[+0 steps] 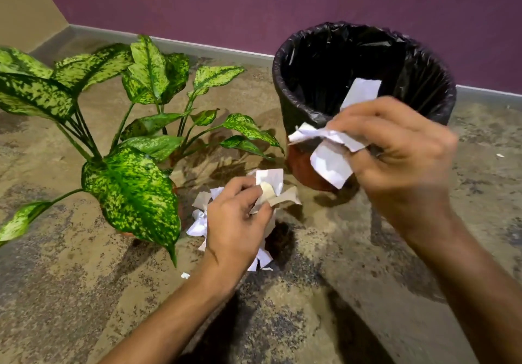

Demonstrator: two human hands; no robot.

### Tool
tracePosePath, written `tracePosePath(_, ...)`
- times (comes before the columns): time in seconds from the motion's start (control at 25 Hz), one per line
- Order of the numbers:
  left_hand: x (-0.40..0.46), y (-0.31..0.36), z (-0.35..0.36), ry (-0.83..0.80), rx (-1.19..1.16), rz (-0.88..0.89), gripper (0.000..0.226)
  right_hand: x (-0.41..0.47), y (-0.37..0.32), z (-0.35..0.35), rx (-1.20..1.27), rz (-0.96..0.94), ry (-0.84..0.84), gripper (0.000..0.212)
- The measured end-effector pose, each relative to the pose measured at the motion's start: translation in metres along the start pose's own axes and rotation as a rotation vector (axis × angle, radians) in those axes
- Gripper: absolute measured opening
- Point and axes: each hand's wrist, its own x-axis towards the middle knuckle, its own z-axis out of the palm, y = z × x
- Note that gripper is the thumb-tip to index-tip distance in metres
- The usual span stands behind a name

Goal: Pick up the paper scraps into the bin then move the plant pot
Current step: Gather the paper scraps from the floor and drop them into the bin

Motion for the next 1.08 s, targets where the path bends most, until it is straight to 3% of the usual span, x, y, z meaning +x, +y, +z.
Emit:
tracePosePath(0.24, 0.047, 0.076, 0.003, 0.195, -0.131, 0.139, 0.007, 0.047, 0.061, -0.008, -0.108, 0.222, -0.031, 0.012)
tracePosePath(0.36, 0.074, 0.103, 0.011, 0.221, -0.164, 0.176, 0.005, 0.046, 0.079, -0.002, -0.101, 0.378, -0.149, 0.028)
tracePosePath(0.48, 0.093, 0.115, 0.021, 0.215, -0.152, 0.159, 0.003, 0.036, 0.078, -0.006, -0.122, 0.38, -0.188, 0.04)
tracePosePath(0.68, 0.111, 0.118, 0.035, 0.163, -0.067, 0.186, 0.015, 0.001, 0.053, -0.015, 0.011, 0.293, 0.062, 0.039)
tracePosePath(0.88, 0.121, 0.119, 0.042, -0.038, -0.002, 0.214, 0.039, -0.045, 0.034, -0.008, 0.053, 0.258, 0.14, 0.029)
tracePosePath(0.96, 0.108, 0.113, 0.04, -0.044, -0.006, 0.232, 0.041, -0.08, 0.032, -0.001, 0.087, 0.296, 0.085, 0.029)
tracePosePath(1.08, 0.071, 0.088, 0.034, 0.008, -0.033, 0.368, 0.036, -0.152, 0.031, 0.017, 0.146, 0.48, -0.193, 0.036)
